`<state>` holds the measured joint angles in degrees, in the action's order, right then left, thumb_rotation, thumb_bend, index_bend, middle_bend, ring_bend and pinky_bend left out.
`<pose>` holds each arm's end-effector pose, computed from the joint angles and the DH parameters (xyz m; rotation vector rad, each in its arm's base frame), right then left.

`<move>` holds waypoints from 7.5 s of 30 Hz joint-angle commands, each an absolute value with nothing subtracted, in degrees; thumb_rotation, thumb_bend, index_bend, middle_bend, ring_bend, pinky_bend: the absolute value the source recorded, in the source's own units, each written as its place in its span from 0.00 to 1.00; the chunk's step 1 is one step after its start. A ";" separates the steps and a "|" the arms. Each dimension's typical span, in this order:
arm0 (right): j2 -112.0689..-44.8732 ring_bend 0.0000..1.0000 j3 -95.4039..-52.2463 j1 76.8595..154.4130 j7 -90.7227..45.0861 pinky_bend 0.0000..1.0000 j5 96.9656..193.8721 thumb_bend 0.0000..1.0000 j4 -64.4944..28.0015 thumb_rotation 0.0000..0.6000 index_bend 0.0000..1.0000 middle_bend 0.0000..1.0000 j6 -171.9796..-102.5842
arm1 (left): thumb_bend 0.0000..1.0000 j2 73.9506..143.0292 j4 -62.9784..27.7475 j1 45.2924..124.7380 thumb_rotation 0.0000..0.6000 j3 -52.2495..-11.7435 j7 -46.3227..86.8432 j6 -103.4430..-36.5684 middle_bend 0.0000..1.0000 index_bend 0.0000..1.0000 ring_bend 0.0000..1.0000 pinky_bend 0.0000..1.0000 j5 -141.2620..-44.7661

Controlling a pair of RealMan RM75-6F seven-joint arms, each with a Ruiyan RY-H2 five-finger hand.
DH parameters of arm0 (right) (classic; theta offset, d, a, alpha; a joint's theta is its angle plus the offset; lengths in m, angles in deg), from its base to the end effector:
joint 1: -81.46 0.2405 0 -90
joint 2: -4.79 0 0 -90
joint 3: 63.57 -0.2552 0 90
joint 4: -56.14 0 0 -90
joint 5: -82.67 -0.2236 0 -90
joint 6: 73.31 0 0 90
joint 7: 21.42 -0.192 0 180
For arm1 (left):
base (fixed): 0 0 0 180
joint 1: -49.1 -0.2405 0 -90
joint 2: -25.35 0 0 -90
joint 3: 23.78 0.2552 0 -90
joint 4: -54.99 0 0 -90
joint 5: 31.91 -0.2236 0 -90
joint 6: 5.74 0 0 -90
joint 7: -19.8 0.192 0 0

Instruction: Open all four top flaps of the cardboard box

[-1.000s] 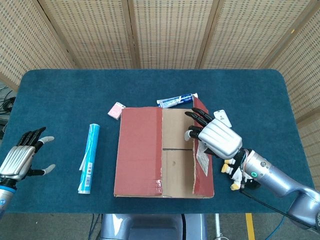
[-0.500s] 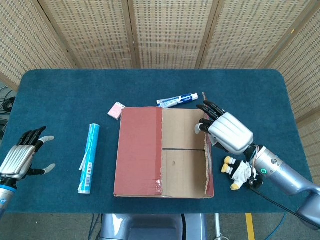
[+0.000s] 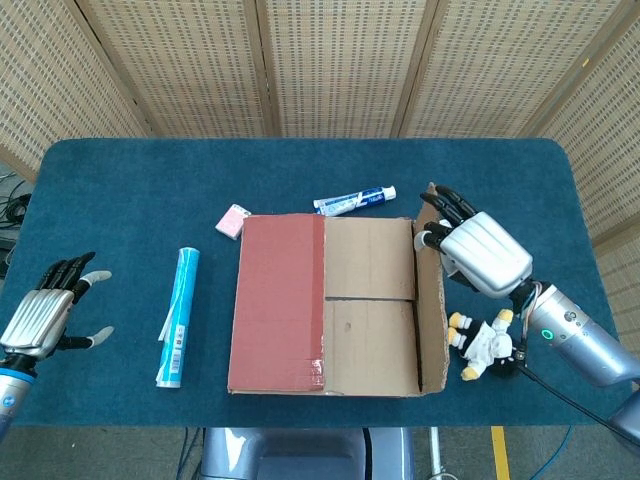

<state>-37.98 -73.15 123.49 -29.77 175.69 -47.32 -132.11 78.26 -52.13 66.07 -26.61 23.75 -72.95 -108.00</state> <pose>-0.0965 -0.3746 0.1760 2.0343 -0.5065 1.0642 -0.2708 0.2774 0.1359 -1.5704 -1.0700 -0.7848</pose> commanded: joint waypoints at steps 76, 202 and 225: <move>-49.76 0.00 -70.31 103.75 -9.35 0.00 155.21 0.67 -49.28 1.00 0.09 0.03 -145.21 | 0.16 74.64 -48.07 108.57 0.54 -32.40 -14.58 -43.96 0.00 0.17 0.00 0.00 -136.99; -51.73 0.00 -72.61 101.61 -14.04 0.00 157.62 0.71 -46.56 1.00 0.07 0.03 -143.00 | 0.42 56.27 -53.43 100.33 0.22 -24.45 -9.39 -57.27 0.47 0.48 0.31 0.16 -138.10; -52.43 0.00 -72.44 101.77 -13.02 0.00 157.11 0.71 -46.70 1.00 0.07 0.03 -142.96 | 0.39 72.77 -53.51 94.07 0.22 -29.76 15.06 -58.49 0.09 0.12 0.03 0.11 -120.83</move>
<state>-52.43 -72.43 101.77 -13.05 157.11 -46.68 -142.94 70.93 -53.26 94.41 -28.72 12.99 -58.63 -122.90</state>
